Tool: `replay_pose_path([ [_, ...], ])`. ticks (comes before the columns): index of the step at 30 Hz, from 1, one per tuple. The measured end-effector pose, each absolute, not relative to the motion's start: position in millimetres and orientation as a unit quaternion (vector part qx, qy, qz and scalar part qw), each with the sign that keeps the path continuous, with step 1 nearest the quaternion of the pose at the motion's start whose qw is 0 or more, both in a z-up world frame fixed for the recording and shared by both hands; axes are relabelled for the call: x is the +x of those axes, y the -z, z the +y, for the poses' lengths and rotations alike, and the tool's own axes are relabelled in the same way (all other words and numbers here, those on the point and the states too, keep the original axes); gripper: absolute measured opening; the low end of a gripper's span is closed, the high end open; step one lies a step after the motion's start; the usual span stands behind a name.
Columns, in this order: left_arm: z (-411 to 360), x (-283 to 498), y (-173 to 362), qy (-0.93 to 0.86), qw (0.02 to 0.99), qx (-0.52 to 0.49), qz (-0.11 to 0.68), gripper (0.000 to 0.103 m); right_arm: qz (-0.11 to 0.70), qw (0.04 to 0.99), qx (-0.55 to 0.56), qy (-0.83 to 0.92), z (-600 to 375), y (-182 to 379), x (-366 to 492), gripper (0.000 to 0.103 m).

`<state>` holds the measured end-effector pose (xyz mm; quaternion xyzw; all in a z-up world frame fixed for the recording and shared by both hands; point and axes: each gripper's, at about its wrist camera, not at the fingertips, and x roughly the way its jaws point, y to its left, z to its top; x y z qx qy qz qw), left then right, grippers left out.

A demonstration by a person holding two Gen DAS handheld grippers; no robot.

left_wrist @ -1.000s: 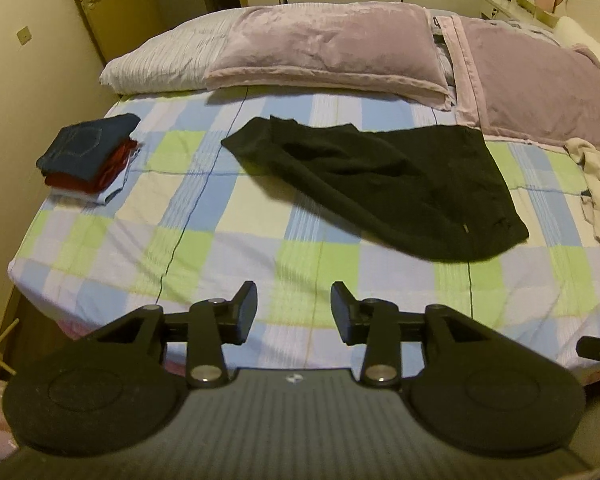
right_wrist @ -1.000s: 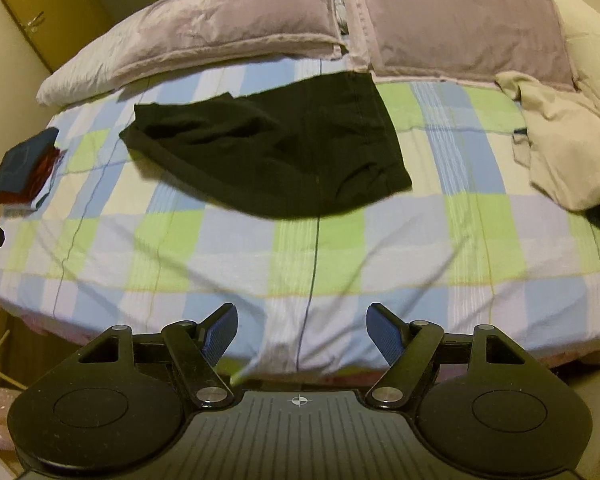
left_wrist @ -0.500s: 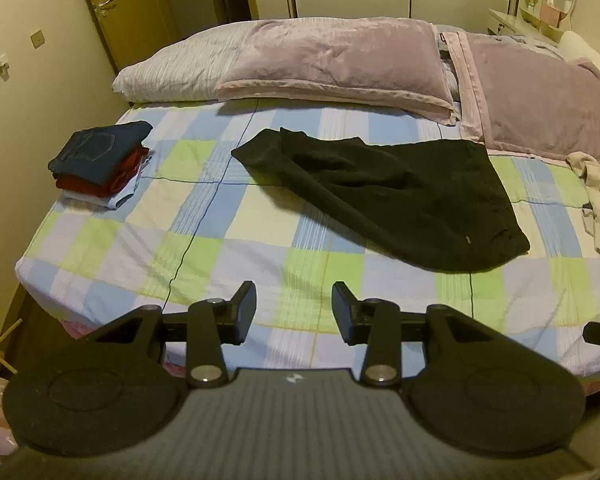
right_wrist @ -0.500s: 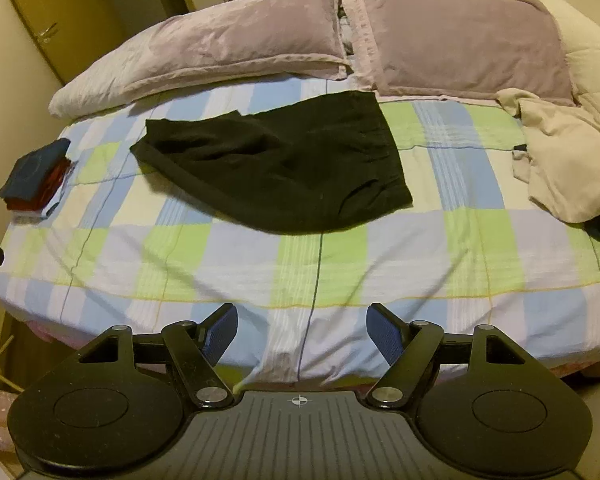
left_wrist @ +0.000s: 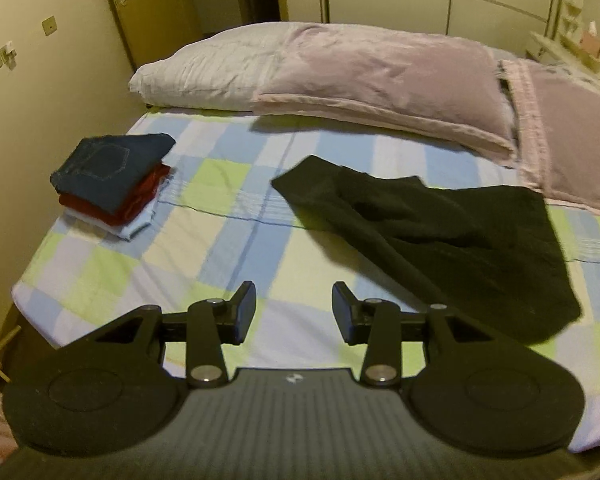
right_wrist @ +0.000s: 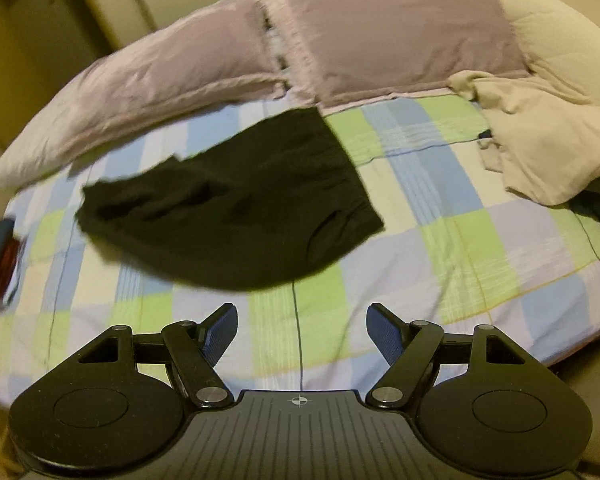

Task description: Fold clothes

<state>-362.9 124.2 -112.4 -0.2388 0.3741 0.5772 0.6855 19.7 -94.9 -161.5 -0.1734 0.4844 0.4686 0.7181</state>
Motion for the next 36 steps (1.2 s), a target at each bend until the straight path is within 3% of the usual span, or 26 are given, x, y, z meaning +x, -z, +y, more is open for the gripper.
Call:
replay_pose_path([
  [9,234,-374,136,-0.551,0.696,-0.229,0.399,0.039,0.518,0.782,-0.061,-0.34,-98,165,51,0.075],
  [23,263,-372,219,-0.515,0.684,-0.284,0.431,0.039,0.589,0.746,0.079,-0.301,-108,226,56,0.074],
  [29,256,-377,254,-0.531,0.666,-0.338,0.401,0.039,0.601,0.719,0.149,-0.315,-78,293,97,0.074],
  [32,255,-376,277,-0.543,0.657,-0.351,0.389,0.039,0.603,0.71,0.174,-0.321,-60,331,121,0.065],
  [36,266,-376,307,-0.561,0.644,-0.365,0.372,0.039,0.601,0.716,0.181,-0.304,-39,384,153,0.064],
])
